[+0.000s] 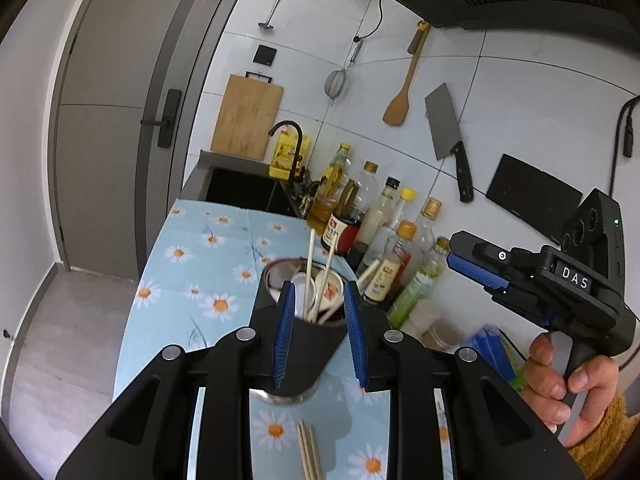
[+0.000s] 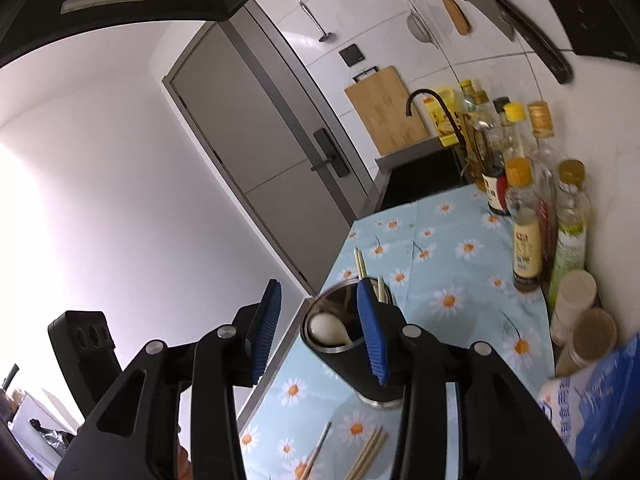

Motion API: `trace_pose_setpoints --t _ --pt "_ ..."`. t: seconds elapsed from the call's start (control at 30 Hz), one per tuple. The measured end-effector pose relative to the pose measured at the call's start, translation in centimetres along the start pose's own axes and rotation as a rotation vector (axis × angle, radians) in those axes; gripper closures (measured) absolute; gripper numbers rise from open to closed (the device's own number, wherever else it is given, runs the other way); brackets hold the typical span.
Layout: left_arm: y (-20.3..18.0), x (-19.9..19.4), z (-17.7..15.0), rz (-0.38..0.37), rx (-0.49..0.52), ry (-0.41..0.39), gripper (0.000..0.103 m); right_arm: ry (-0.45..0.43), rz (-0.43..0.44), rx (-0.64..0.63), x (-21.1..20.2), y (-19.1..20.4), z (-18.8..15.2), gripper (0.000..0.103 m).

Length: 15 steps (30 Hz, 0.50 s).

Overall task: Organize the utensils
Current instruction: 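Move both open tools back down to the remaining chopsticks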

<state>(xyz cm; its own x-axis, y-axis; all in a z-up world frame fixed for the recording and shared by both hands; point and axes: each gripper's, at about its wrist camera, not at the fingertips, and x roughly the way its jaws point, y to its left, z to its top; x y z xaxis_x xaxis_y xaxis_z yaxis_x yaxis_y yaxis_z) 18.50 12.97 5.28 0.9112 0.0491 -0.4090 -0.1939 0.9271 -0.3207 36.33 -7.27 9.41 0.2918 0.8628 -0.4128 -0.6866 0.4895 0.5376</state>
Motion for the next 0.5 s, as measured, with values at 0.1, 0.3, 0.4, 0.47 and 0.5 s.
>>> trace_pose_setpoints --t 0.1,0.3,0.4,0.47,0.5 --pt "-0.6 -0.5 -0.7 0.010 0.027 0.044 0.079 0.027 -0.015 0.015 -0.8 -0.2 -0.8 0.062" --pt "-0.3 -0.4 -2.9 0.052 0.015 0.147 0.079 0.124 -0.024 0.056 -1.4 -1.1 -3.0 0.059" --pt "0.2 0.2 -4.3 0.080 0.002 0.216 0.079 0.179 -0.032 0.072 -1.3 -1.6 -4.6 0.058" --pt "0.6 0.8 -5.2 0.085 -0.009 0.274 0.079 0.210 -0.031 0.086 -1.1 -2.1 -5.5 0.058" --pt "0.8 1.1 -5.8 0.095 -0.013 0.302 0.079 0.222 -0.038 0.091 -1.0 -2.3 -6.0 0.058"
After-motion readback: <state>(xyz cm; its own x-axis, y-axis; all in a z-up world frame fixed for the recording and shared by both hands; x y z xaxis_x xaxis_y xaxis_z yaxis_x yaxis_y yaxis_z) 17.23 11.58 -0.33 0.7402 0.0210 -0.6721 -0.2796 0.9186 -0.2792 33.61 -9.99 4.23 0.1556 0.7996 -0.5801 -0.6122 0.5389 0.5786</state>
